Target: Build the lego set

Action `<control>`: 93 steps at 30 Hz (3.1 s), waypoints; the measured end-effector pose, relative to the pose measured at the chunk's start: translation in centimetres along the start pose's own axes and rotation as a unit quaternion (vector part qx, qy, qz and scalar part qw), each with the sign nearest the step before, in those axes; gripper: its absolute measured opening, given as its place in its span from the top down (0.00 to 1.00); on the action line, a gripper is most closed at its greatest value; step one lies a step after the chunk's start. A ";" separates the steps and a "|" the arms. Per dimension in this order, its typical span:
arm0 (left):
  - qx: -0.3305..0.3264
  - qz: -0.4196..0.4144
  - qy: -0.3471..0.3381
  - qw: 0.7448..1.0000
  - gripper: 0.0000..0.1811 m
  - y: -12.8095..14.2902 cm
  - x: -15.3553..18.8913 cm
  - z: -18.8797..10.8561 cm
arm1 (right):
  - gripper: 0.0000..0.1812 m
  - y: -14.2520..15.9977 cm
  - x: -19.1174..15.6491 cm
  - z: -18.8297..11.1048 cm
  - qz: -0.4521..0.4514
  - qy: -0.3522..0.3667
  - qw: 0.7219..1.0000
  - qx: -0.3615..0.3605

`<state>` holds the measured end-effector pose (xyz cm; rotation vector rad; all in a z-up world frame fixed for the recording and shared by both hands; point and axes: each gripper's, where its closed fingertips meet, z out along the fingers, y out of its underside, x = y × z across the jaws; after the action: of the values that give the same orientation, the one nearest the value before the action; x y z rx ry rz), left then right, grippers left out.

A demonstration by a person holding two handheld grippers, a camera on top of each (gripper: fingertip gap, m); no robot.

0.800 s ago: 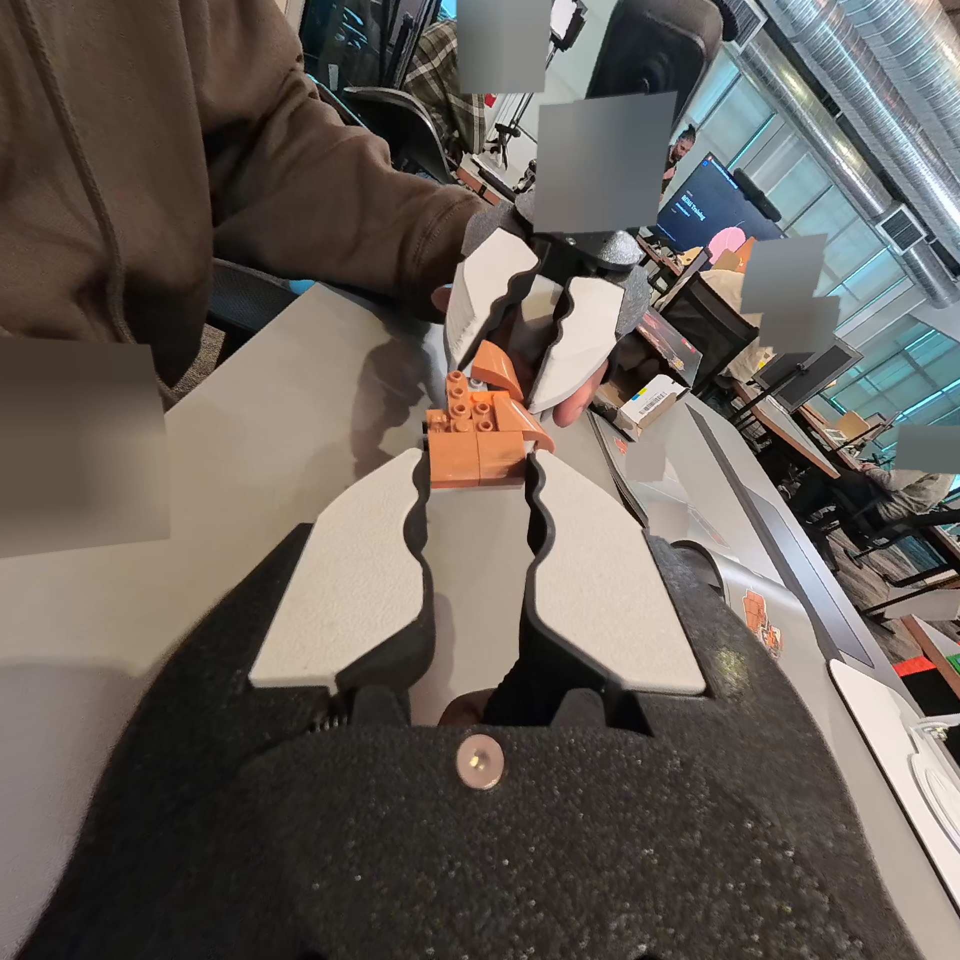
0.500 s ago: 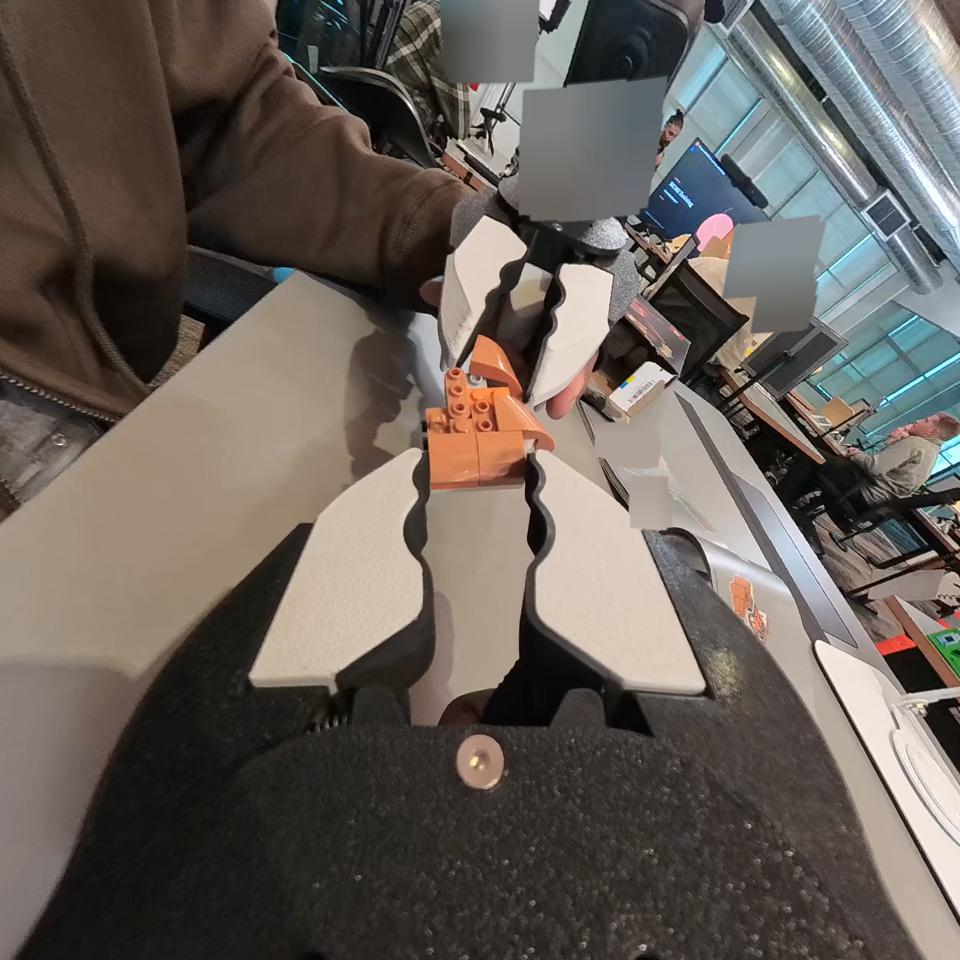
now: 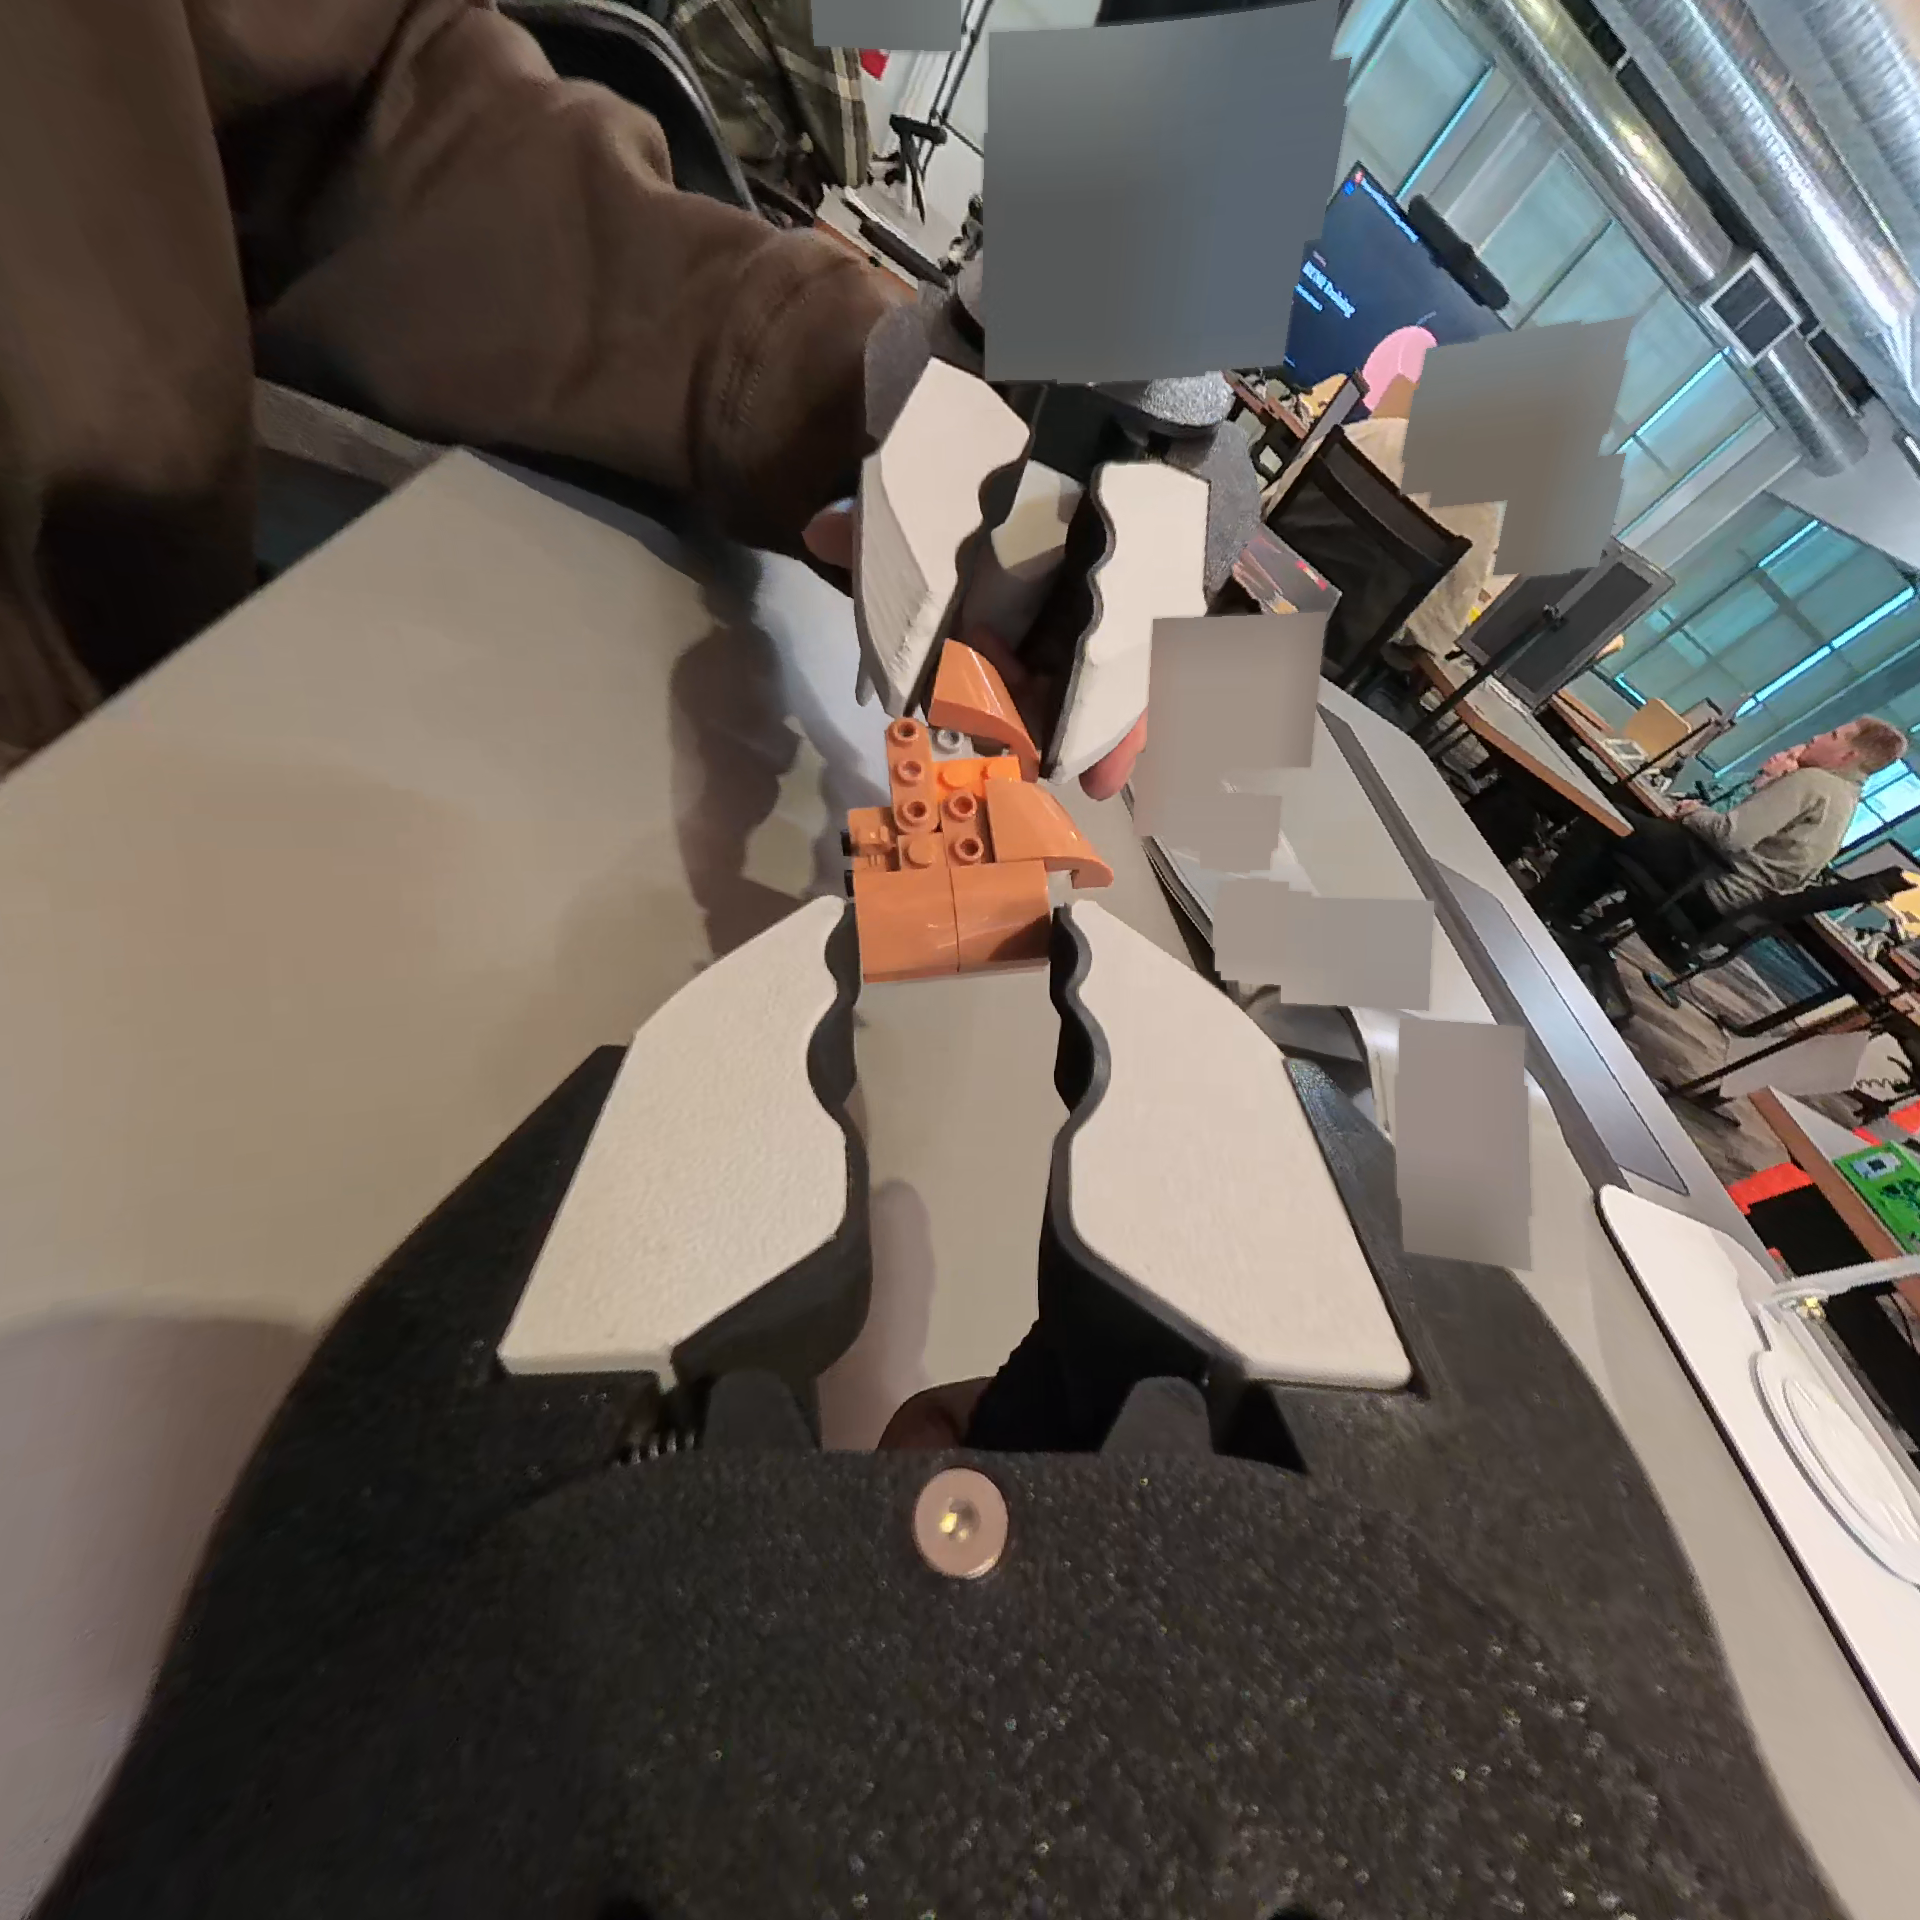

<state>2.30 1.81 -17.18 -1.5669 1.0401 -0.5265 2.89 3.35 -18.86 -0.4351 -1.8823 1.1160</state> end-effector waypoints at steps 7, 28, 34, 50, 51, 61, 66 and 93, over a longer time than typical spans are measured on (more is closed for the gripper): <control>-0.001 -0.014 -0.004 1.000 0.87 1.0 -2.0 0.3 | 0.81 1.5 1.5 -0.1 0.004 0.014 1.000 -0.017; 0.017 -0.066 -0.014 0.998 0.88 1.0 -2.7 0.5 | 0.81 2.1 2.2 0.0 0.022 0.034 0.999 -0.033; 0.026 -0.074 -0.033 0.996 0.88 0.8 -3.2 0.2 | 0.81 2.1 2.4 -0.2 0.053 0.035 0.997 -0.039; 0.006 -0.075 -0.084 0.994 0.88 0.2 -4.0 1.2 | 0.81 1.8 2.4 0.0 0.042 0.069 0.995 -0.051; 0.005 -0.076 -0.081 0.994 0.88 0.2 -3.9 1.3 | 0.81 1.8 2.5 -0.1 0.042 0.070 0.995 -0.050; -0.049 -0.112 -0.178 0.976 0.84 3.0 -7.2 -4.1 | 0.81 4.9 1.7 -0.4 0.072 0.025 0.987 -0.142; -0.131 -0.144 -0.243 0.950 0.82 5.5 -8.1 -8.7 | 0.81 6.8 0.7 -0.5 0.108 -0.019 0.972 -0.209; -0.268 -0.193 -0.185 0.926 0.90 11.6 -5.8 -7.6 | 0.80 7.7 -0.3 -1.6 0.179 -0.083 0.953 -0.230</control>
<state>-10.61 2.71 -24.88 -2.2782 0.6043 -0.1888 3.34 8.09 -25.06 -1.0049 -2.2788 0.9540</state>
